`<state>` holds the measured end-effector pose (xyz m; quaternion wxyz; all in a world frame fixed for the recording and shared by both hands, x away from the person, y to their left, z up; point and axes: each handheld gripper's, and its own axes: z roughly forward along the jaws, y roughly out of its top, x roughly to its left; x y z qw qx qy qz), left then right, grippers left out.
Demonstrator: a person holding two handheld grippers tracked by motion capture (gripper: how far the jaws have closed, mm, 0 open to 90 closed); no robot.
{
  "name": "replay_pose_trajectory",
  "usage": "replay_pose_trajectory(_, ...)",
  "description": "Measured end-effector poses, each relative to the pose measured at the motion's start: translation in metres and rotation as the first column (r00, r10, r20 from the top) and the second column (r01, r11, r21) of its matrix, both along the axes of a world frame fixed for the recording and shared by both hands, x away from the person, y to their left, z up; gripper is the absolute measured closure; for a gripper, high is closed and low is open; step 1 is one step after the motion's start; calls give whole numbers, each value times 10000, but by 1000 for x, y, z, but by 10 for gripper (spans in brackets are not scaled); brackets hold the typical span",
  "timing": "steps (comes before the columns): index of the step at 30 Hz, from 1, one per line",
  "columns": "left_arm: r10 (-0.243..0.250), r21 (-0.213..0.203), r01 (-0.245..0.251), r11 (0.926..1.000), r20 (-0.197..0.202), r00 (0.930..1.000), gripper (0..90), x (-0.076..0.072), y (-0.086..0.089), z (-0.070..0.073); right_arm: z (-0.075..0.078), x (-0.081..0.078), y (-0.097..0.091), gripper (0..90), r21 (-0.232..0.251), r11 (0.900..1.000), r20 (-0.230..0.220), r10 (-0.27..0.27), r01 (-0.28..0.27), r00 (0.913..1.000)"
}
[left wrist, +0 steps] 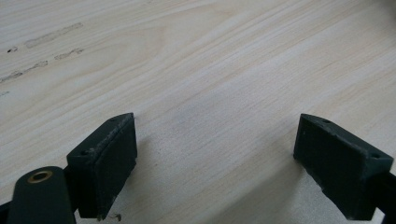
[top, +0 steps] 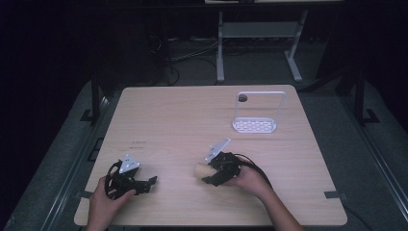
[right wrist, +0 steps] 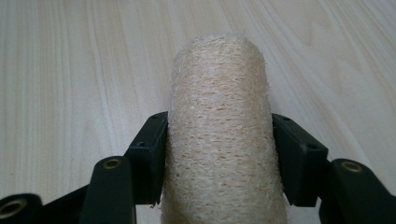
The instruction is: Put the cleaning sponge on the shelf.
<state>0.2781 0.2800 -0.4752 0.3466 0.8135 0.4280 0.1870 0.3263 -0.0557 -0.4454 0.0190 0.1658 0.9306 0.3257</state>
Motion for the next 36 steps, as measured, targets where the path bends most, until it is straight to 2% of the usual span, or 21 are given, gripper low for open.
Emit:
replay_pose_trajectory(12, -14, 20, 14, 10000, 15, 10000, 128, 0, 0, 0, 5, 5, -15, 418, 165, 9983, 43, -553, 552, 9985)
replay_pose_trajectory(13, -11, 17, 11, 10000, 14, 10000, 128, 0, 0, 0, 5, 6, -17, 418, 147, 9986, 162, -512, 510, 9986)
replay_pose_trajectory(22, 0, 0, 0, 10000, 3, 10000, 128, 0, 0, 0, 8, 11, -31, 419, 278, 9941, 125, -1056, 1052, 9943)
replay_pose_trajectory(36, 2, -2, -2, 10000, -1, 10000, 128, 0, 0, 0, 14, 21, -55, 420, 519, 9793, 283, -1971, 1955, 9800)
